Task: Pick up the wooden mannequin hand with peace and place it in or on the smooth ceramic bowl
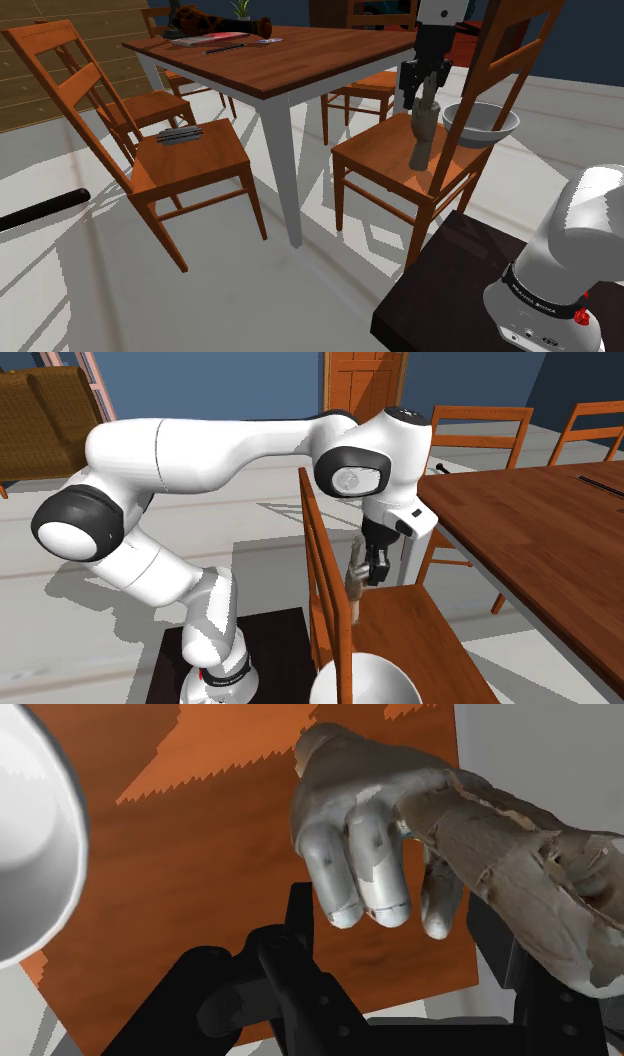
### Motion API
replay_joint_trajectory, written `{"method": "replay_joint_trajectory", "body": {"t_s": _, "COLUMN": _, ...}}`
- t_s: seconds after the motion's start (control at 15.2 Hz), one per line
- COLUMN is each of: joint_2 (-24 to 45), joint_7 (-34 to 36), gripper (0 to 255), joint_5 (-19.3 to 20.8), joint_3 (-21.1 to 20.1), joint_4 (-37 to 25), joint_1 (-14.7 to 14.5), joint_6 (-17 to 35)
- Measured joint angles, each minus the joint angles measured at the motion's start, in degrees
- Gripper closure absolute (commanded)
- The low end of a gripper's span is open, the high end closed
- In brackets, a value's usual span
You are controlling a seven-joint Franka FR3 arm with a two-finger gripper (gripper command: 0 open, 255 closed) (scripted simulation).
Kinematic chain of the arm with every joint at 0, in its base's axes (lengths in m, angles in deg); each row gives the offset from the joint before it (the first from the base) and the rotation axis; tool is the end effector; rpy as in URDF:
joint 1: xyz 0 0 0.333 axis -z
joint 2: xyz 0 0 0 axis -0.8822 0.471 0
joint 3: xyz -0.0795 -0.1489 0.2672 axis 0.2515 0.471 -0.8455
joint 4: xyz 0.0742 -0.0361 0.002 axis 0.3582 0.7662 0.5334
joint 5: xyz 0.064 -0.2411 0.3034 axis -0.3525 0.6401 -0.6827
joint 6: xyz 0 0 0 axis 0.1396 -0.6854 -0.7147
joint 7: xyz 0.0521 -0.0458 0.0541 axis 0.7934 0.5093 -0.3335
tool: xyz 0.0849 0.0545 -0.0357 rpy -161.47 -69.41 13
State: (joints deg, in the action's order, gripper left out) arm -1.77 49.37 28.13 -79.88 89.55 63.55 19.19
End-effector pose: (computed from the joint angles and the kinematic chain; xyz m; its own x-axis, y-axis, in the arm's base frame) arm 0.3631 -0.0645 0.5926 0.9662 -0.2570 -0.0197 -0.2574 -0.9584 -0.1233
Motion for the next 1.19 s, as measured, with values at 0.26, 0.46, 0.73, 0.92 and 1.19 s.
{"method": "replay_joint_trajectory", "body": {"t_s": 0.26, "joint_2": 0.62, "joint_7": 0.16, "gripper": 255, "joint_5": -0.05, "joint_3": 0.01, "joint_4": -3.11, "joint_1": -0.08, "joint_6": -2.54}}
{"method": "replay_joint_trajectory", "body": {"t_s": 0.46, "joint_2": 1.15, "joint_7": 0.41, "gripper": 255, "joint_5": -0.14, "joint_3": -0.07, "joint_4": -5.88, "joint_1": -0.18, "joint_6": -4.77}}
{"method": "replay_joint_trajectory", "body": {"t_s": 0.73, "joint_2": 2.11, "joint_7": 0.68, "gripper": 255, "joint_5": -0.28, "joint_3": -0.1, "joint_4": -9.88, "joint_1": -0.32, "joint_6": -7.79}}
{"method": "replay_joint_trajectory", "body": {"t_s": 0.92, "joint_2": 3.02, "joint_7": 0.74, "gripper": 255, "joint_5": -0.35, "joint_3": 0.0, "joint_4": -12.86, "joint_1": -0.39, "joint_6": -9.87}}
{"method": "replay_joint_trajectory", "body": {"t_s": 1.19, "joint_2": 4.06, "joint_7": 0.98, "gripper": 255, "joint_5": -0.49, "joint_3": -0.01, "joint_4": -16.8, "joint_1": -0.53, "joint_6": -12.76}}
